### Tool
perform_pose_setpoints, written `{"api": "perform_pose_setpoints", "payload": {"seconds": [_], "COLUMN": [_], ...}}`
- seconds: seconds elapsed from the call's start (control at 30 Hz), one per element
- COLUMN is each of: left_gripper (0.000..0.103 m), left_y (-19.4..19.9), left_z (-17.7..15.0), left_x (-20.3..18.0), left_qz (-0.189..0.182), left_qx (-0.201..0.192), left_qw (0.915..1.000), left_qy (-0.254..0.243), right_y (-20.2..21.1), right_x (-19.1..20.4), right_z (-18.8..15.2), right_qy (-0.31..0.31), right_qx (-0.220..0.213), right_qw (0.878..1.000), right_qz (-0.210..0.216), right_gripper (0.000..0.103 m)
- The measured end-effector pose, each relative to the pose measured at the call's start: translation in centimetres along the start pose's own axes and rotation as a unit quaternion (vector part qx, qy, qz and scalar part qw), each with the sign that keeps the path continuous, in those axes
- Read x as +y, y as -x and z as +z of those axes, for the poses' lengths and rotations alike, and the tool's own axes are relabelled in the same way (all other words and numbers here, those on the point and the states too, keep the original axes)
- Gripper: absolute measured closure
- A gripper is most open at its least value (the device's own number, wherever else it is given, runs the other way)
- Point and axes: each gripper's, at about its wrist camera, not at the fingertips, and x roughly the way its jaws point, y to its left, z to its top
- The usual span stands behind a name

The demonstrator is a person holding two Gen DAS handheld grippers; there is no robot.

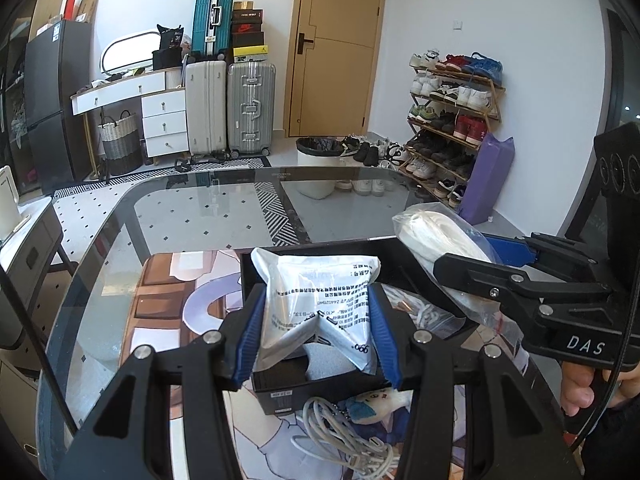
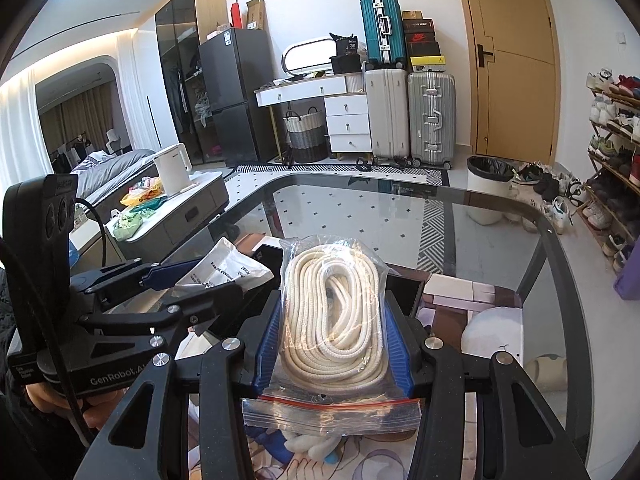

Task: Organize soft objects
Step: 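Open both grippers to drop the packet and rope bag into the box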

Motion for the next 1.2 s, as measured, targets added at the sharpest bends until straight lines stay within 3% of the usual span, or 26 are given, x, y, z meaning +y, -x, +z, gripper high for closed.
{"api": "perform_pose_setpoints", "payload": {"seconds": [0.47, 0.7, 0.73, 0.8, 0.9, 1.2], "left_gripper": [0.053, 0.032, 0.021, 0.012, 0.001, 0.000], "left_y": [-2.1, -1.1, -0.8, -0.1, 0.8, 2.7], "left_z": [-0.2, -0.2, -0.2, -0.4, -0.9, -3.2], "left_x": [-0.1, 0.2, 0.2, 0.3, 0.7, 1.4], "left_qz": [0.012, 0.013, 0.014, 0.021, 0.029, 0.018], "left_qx": [0.026, 0.027, 0.026, 0.019, 0.014, 0.021], "left_qw": [0.9996, 0.9995, 0.9995, 0.9996, 0.9995, 0.9996], "left_qy": [-0.004, -0.006, -0.007, -0.006, -0.004, 0.004], "right_y": [-3.4, -0.9, -0.6, 0.4, 1.7, 3.1], "right_x": [-0.5, -0.2, -0.3, -0.5, -0.6, 0.0], "right_z": [-0.7, -0.8, -0.9, -1.4, -2.3, -5.3], "right_qy": [-0.009, 0.011, 0.011, 0.008, 0.007, 0.011], "right_qx": [0.028, -0.003, -0.004, -0.006, -0.012, 0.015], "right_qw": [1.000, 1.000, 1.000, 1.000, 1.000, 1.000], "right_qz": [0.006, -0.009, -0.009, -0.010, -0.014, -0.025], "right_gripper": [0.055, 0.032, 0.030, 0.012, 0.003, 0.001]}}
